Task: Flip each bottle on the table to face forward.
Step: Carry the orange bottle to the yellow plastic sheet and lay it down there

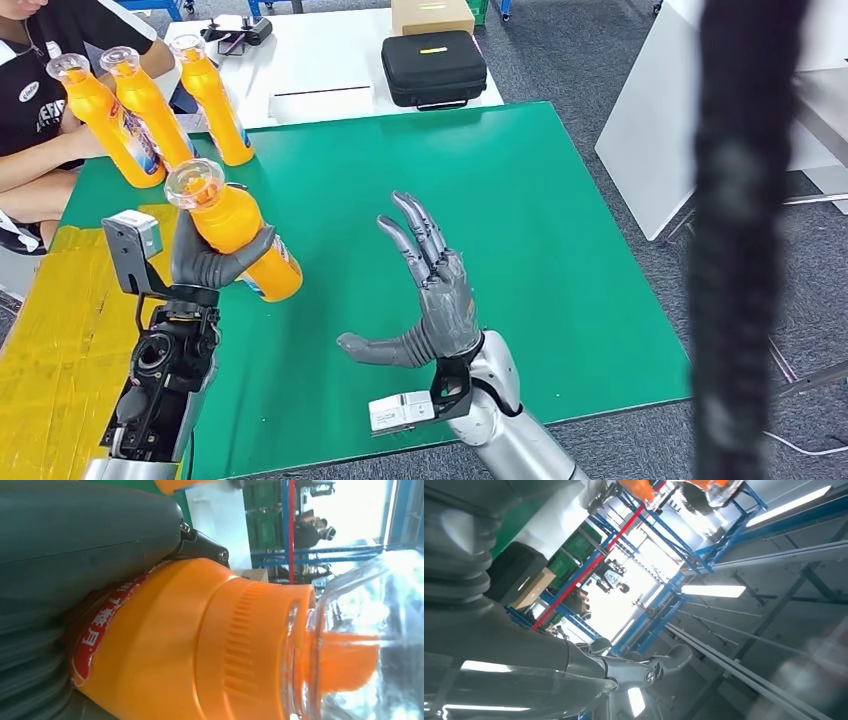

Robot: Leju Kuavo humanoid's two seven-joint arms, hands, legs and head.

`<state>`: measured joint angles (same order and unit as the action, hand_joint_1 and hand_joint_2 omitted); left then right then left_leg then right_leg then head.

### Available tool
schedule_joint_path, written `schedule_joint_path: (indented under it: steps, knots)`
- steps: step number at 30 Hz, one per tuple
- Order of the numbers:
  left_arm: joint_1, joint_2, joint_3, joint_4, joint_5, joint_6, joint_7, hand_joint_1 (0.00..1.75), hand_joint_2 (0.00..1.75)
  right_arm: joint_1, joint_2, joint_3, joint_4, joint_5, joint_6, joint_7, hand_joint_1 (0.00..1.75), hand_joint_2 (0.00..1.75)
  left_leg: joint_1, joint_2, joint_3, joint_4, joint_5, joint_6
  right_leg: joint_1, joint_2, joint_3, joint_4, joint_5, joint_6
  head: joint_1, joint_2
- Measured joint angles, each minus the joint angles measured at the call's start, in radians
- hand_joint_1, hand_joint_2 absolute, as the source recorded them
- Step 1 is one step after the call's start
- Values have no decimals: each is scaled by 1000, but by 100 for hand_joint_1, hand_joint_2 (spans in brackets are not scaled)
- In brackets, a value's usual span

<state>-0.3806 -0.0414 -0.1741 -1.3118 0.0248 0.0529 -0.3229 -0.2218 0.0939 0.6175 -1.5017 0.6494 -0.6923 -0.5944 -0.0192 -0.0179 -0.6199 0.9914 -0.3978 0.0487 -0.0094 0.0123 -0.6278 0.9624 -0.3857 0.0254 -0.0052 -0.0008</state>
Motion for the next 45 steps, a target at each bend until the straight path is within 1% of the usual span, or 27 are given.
schedule_joint_path:
  steps: [1,2,3,5,6,7,8,9,10,11,12,14,16,20,23,26,30,33,37,38,41,42,45]
  knots:
    - [-3,1,0,3,-46,43,2,175,175,3,0,-3,-6,1,0,-6,0,175,0,0,0,0,0,0,0,0,0,0,0,0,0,0]
    - [-7,2,-1,7,-128,117,12,175,175,8,1,-7,-16,2,0,-16,0,175,0,0,0,0,0,0,0,0,0,0,0,0,0,0]
    - [-13,4,-3,13,-244,212,35,175,175,15,2,-13,-28,2,0,-26,0,175,0,0,0,0,0,0,0,0,0,0,0,0,0,0]
    - [-34,11,-7,34,-597,414,132,175,175,26,3,-23,-60,-9,-1,-36,0,175,0,1,0,0,0,0,0,0,0,0,0,0,0,0]
    - [-48,17,-8,51,-826,479,202,175,175,28,3,-24,-79,-25,4,-31,0,175,0,1,0,0,0,0,0,0,0,0,0,0,0,0]
    - [-64,25,-8,71,-1081,513,280,175,175,30,2,-23,-100,-54,16,-20,0,175,0,0,0,0,0,0,0,0,0,0,0,0,0,0]
    - [-79,35,-8,93,-1321,518,355,175,175,30,1,-21,-121,-93,39,-6,0,175,0,0,0,0,0,0,0,0,0,0,0,0,0,0]
    - [-95,49,-14,118,-1517,505,430,175,175,30,-1,-19,-142,-140,70,7,0,175,0,-1,0,0,1,-1,0,-1,0,0,0,0,0,0]
    - [-112,64,-29,143,-1638,482,498,175,175,30,-4,-18,-163,-188,105,15,0,175,0,-1,0,0,1,-1,0,-1,0,0,0,0,0,0]
    - [-129,81,-54,169,-1690,458,560,175,175,30,-7,-17,-181,-225,134,19,0,175,0,0,0,0,1,-2,0,0,0,0,0,0,0,0]
    - [-146,100,-86,194,-1692,437,609,175,175,31,-10,-17,-198,-252,155,20,0,175,1,0,0,0,1,-2,0,0,-1,0,1,0,0,0]
    - [-175,130,-145,235,-1652,417,658,175,175,31,-16,-17,-224,-274,173,20,0,175,0,2,0,0,1,-2,0,0,0,0,1,-1,0,0]
    - [-191,150,-182,260,-1615,412,666,175,175,33,-21,-17,-242,-280,179,20,0,175,0,1,0,0,1,-2,0,0,0,0,1,-1,0,0]
    - [-212,170,-226,295,-1598,395,682,175,175,34,-28,-17,-262,-300,190,20,0,175,0,1,0,0,1,-2,0,0,-1,0,1,-1,0,0]
    - [-249,179,-274,343,-1596,330,700,175,175,35,-37,-22,-274,-362,231,22,0,175,0,0,-1,0,1,-2,0,0,-1,0,1,-1,0,0]
    - [-287,180,-308,432,-1596,244,675,175,175,40,-45,-50,-288,-432,302,40,0,175,0,1,-1,0,1,-2,0,0,0,0,1,-1,0,0]
    - [-312,179,-292,574,-1594,183,605,175,175,61,-46,-105,-293,-455,372,61,0,175,0,2,0,0,1,-2,0,1,-1,0,2,-1,0,0]
    - [-317,174,-247,665,-1584,159,558,175,175,72,-45,-133,-293,-442,387,66,0,175,1,2,0,0,1,-2,1,1,-1,0,1,-1,0,0]
    - [-318,167,-186,749,-1561,120,533,175,175,78,-40,-148,-289,-427,395,76,0,175,1,2,-1,0,1,-2,1,1,-1,1,1,-2,0,0]
    - [-319,165,-171,765,-1555,108,530,168,175,77,-37,-150,-287,-424,398,81,0,175,1,2,-1,0,1,-2,1,1,-1,1,1,-2,0,0]
    - [-326,161,-124,807,-1538,86,524,37,175,72,-28,-154,-280,-416,404,97,0,175,1,2,-1,0,1,-2,1,1,-1,0,1,-2,0,0]
    - [-330,159,-108,818,-1536,85,522,0,175,70,-25,-156,-277,-413,404,101,0,175,1,2,-1,0,1,-2,1,1,-1,0,1,-2,0,0]
    - [-338,155,-64,843,-1528,101,522,0,175,64,-18,-158,-271,-406,403,110,0,175,1,2,0,0,1,-2,1,1,0,0,2,-2,0,0]
